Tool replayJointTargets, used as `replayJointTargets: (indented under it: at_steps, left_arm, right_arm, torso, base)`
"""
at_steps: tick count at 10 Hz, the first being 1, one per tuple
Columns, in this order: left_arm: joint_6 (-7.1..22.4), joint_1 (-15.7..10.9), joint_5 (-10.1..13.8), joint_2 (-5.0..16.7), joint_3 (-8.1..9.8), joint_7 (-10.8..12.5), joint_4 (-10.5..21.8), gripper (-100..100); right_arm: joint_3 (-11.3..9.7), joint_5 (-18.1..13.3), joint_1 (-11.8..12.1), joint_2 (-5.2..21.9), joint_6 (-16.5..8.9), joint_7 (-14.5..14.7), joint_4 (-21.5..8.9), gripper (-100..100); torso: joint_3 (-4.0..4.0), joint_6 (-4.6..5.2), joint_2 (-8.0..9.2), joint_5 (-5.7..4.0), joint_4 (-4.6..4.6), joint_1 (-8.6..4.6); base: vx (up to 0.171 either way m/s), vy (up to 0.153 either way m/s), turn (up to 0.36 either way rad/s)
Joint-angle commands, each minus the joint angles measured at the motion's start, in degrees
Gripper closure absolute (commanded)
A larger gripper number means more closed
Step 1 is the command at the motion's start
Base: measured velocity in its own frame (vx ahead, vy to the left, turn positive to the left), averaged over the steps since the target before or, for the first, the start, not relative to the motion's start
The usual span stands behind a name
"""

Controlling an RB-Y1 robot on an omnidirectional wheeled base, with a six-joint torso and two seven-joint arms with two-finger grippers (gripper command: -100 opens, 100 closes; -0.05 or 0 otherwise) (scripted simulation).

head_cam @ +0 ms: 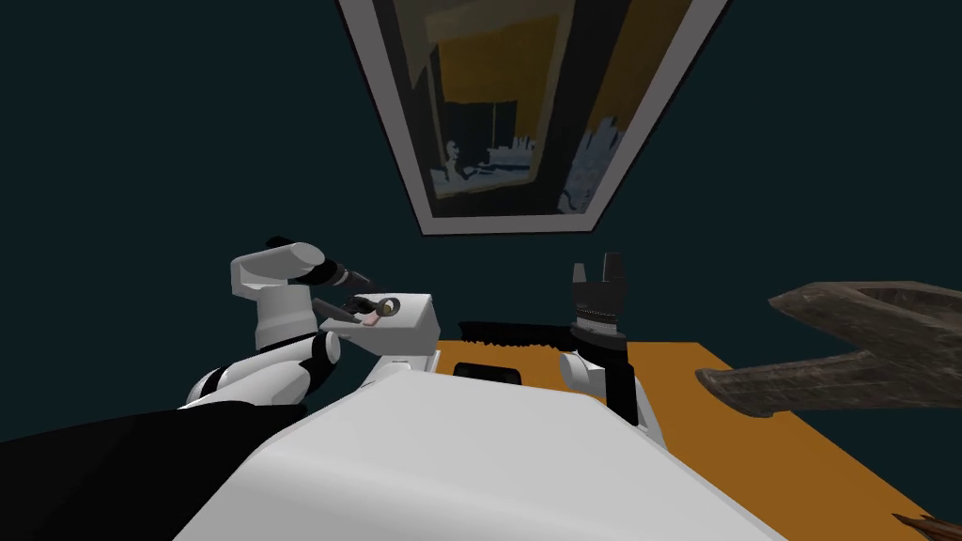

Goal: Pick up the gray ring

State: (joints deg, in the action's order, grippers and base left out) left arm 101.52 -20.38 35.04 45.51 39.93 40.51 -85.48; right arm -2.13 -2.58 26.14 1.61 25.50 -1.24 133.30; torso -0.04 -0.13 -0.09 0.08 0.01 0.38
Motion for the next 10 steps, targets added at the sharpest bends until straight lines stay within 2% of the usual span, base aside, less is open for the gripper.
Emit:
replayJointTargets:
  at_steps: [1, 2, 4, 5, 7, 8, 10]
  left_arm:
    - [-0.2, -0.1, 0.9, 0.3, -0.18, 1.8, 0.9, -100]
    - [-0.2, 0.0, 1.8, 0.4, -0.50, 3.4, 1.6, -100]
    - [0.0, 0.1, 2.7, 0.2, -0.91, 5.1, 2.3, -100]
    - [0.4, 0.4, 3.6, -0.2, -1.40, 6.9, 2.9, -100]
    - [1.1, 0.7, 4.5, -0.6, -1.92, 8.7, 3.5, -100]
    - [1.7, 0.9, 4.9, -0.9, -2.18, 9.6, 3.8, -100]
    - [4.7, 1.5, 6.0, -1.7, -2.91, 11.9, 4.5, -100]
  right_arm:
    - [0.0, 0.0, 0.0, 0.0, 0.0, 0.0, 0.0, 0]
    - [0.0, 0.0, 0.0, 0.0, 0.0, 0.0, 0.0, 0]
    - [0.0, 0.0, 0.0, 0.0, 0.0, 0.0, 0.0, 0]
    - [0.0, 0.0, 0.0, 0.0, 0.0, 0.0, 0.0, 0]
    - [0.0, 0.0, 0.0, 0.0, 0.0, 0.0, 0.0, 0]
    - [0.0, 0.0, 0.0, 0.0, 0.0, 0.0, 0.0, 0]
    - [0.0, 0.0, 0.0, 0.0, 0.0, 0.0, 0.0, 0]
  torso:
    - [0.00, 0.00, 0.00, 0.00, 0.00, 0.00]
    - [-0.07, 0.02, -0.11, -0.01, -0.03, -0.07]
    - [-0.18, 0.02, -0.30, -0.03, -0.08, -0.15]
    - [-0.17, 0.03, -0.28, -0.03, -0.08, -0.13]
    - [-0.26, 0.03, -0.43, -0.04, -0.11, -0.22]
    - [-0.24, 0.04, -0.40, -0.04, -0.11, -0.18]
    - [-0.21, 0.00, -0.35, -0.03, -0.09, -0.17]
  base:
    - [0.073, 0.010, 0.057]
    - [0.103, 0.000, 0.134]
    - [0.106, -0.005, 0.111]
    - [0.137, -0.022, 0.242]
    - [0.138, -0.026, 0.147]
    - [0.097, -0.017, 0.111]
    - [0.132, -0.027, 0.200]
